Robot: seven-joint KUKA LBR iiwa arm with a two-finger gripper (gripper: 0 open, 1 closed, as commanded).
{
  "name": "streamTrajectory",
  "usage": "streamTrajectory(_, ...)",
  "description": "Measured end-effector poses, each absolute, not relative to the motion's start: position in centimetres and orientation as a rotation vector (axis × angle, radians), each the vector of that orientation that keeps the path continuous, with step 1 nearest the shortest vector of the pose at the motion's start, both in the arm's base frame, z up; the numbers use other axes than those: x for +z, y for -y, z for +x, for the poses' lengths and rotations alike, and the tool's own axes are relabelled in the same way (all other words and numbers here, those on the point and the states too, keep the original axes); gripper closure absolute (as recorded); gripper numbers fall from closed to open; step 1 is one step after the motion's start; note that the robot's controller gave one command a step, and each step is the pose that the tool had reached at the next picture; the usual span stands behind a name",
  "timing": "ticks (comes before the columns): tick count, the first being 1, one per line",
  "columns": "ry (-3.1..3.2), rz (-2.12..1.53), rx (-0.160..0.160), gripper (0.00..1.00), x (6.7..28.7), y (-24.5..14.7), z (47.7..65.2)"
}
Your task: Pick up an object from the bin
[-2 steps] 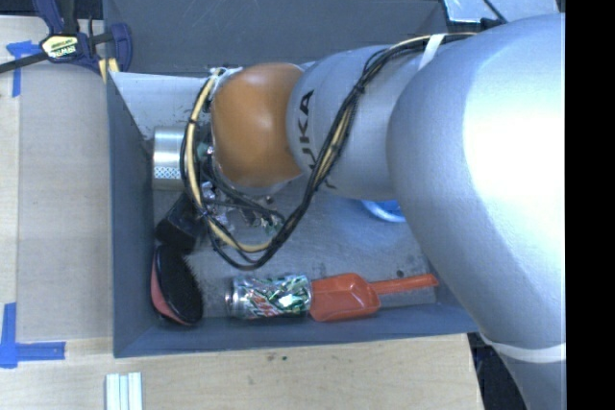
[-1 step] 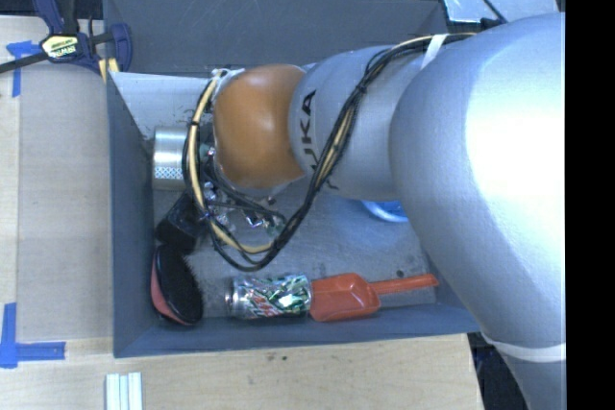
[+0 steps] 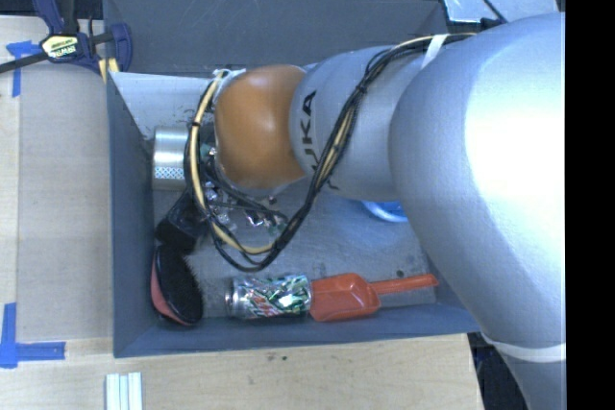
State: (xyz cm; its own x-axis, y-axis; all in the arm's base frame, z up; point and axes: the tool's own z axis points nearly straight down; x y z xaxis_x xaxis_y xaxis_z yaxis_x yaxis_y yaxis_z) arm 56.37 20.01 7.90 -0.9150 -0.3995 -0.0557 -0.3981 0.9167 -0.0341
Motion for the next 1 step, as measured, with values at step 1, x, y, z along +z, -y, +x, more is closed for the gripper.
streamTrajectory(1,-3.023,-0.603,-0.032,1.0,8.02,-19.88,56.44)
